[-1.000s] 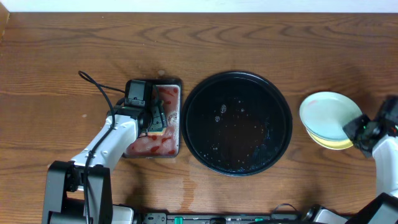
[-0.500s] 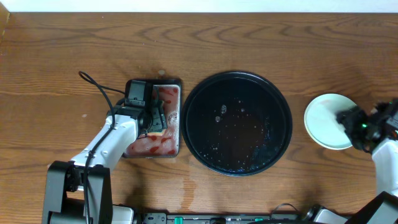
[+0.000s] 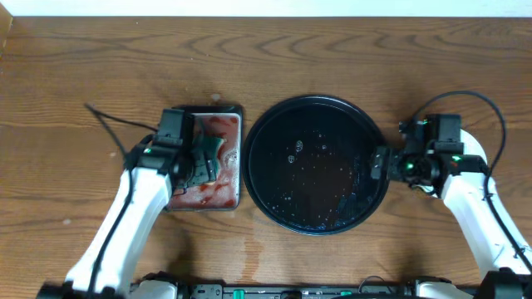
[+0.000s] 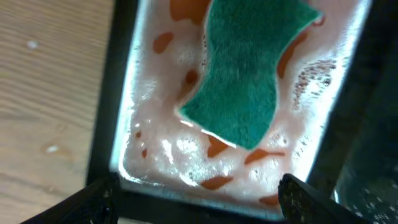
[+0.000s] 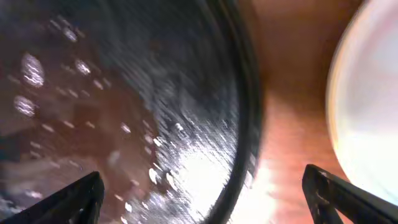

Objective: Clean dirty plates on tray and stack at the side

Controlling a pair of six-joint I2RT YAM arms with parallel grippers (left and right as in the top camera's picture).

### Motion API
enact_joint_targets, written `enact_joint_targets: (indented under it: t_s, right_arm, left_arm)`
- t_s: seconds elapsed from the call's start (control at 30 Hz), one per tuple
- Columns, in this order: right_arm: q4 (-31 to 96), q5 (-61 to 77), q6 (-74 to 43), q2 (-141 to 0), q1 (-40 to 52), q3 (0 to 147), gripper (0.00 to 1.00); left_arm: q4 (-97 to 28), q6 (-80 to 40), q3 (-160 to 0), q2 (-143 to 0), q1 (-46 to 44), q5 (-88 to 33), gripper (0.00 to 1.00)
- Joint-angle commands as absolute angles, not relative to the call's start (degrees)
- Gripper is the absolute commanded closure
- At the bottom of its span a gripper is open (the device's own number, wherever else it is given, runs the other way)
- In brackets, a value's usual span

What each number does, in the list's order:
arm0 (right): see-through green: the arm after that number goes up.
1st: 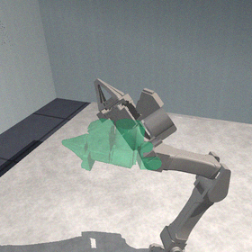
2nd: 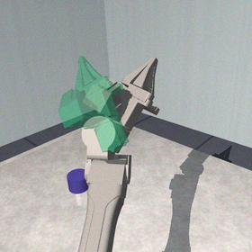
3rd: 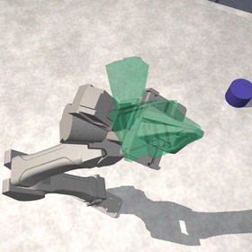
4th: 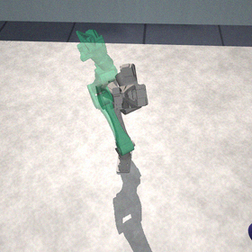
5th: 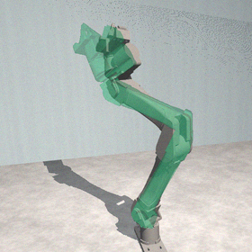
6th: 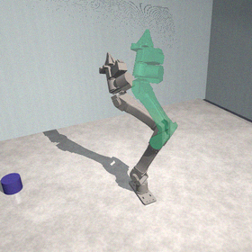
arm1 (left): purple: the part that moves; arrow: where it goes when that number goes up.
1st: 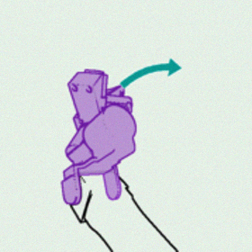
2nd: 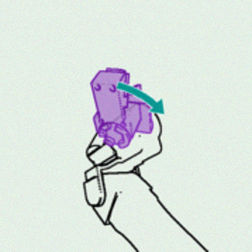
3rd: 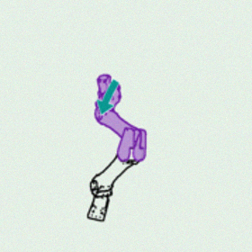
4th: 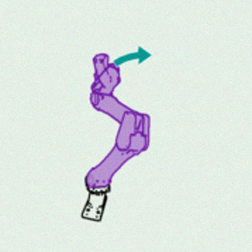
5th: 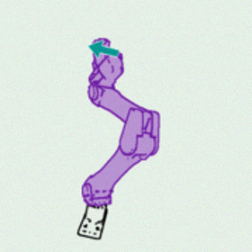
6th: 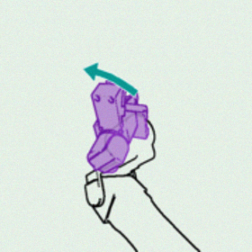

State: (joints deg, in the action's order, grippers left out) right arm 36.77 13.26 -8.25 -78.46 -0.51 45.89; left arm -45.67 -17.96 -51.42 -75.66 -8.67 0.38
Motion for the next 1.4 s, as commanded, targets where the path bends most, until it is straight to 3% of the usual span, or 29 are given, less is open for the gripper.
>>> enact_joint_targets:
  t_s: [0.0, 0.4, 0.5, 0.83, 1.37]
  right_arm:
    - [39.51, 5.13, -6.15, -73.60, 2.15, 46.22, 0.01]
    - [40.80, 2.83, -6.79, -39.72, 6.26, 35.09, 0.01]
    - [43.31, 2.87, -6.81, -34.57, 6.26, 33.80, 0.01]
    - [51.29, 3.66, -6.79, -32.05, 6.26, 33.78, 0.01]
    - [53.17, 3.66, -6.79, -30.79, 6.59, 33.74, 0.01]
  left_arm:
    - [-47.75, -17.65, -48.75, -68.10, -8.43, 1.08, 0.19]
    - [-45.95, -20.25, -32.71, -26.44, -8.43, 0.71, 0.19]
    - [-46.68, -20.21, -32.69, -21.50, -8.43, 0.71, 0.19]
    - [-46.70, -20.21, -32.69, -19.35, -8.43, 0.71, 0.19]
    - [-46.70, -20.21, -32.69, -19.35, -8.43, 0.71, 0.19]
